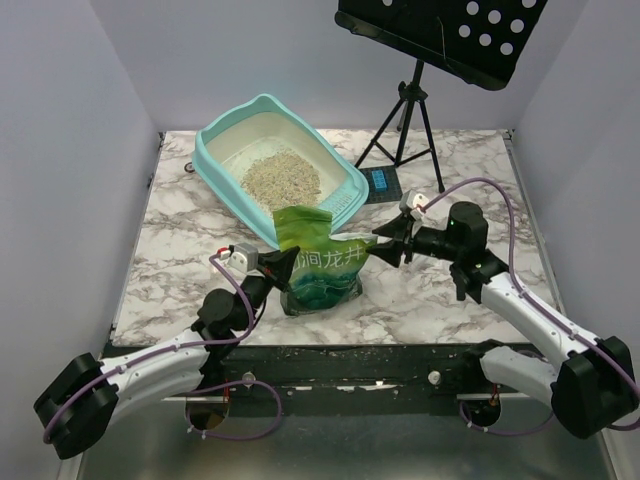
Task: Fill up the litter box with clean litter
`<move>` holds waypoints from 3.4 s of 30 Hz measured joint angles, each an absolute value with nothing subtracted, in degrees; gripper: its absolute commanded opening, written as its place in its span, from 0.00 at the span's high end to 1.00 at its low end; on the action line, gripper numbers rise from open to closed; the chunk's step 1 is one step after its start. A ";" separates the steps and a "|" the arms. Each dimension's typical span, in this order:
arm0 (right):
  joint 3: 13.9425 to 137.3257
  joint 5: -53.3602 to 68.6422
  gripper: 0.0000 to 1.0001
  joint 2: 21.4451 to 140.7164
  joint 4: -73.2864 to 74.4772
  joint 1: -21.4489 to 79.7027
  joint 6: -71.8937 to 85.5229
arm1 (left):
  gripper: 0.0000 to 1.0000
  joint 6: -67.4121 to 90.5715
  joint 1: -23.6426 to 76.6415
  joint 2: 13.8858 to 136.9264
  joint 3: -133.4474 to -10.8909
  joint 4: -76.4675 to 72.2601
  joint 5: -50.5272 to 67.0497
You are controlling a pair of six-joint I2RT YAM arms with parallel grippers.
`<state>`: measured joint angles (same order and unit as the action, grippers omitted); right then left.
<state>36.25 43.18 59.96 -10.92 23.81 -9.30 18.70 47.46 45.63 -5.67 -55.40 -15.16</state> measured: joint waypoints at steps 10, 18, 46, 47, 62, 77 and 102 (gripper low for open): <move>38.41 57.30 0.46 69.14 -17.17 21.63 -9.43 | 1.00 18.68 48.51 45.08 -5.80 -54.35 -17.12; 38.65 63.26 0.65 73.54 -24.29 21.63 -6.74 | 1.00 18.59 48.51 46.65 -6.31 -55.13 -17.23; 28.47 60.75 0.99 60.42 -30.17 22.33 29.52 | 1.00 32.91 49.10 23.20 -14.96 -14.79 -9.41; 27.92 60.25 0.99 58.94 -28.42 22.57 31.00 | 1.00 34.87 49.30 21.41 -14.96 -12.97 -8.56; 28.36 60.14 0.99 52.23 -5.04 22.41 43.05 | 1.00 54.50 48.38 24.21 -25.41 13.65 5.32; 21.37 64.84 0.99 43.88 2.63 22.70 50.63 | 1.00 76.77 48.60 0.84 -16.56 27.27 16.49; 19.49 68.71 0.99 47.20 10.22 22.44 46.78 | 1.00 99.33 48.07 0.36 -14.24 31.03 25.32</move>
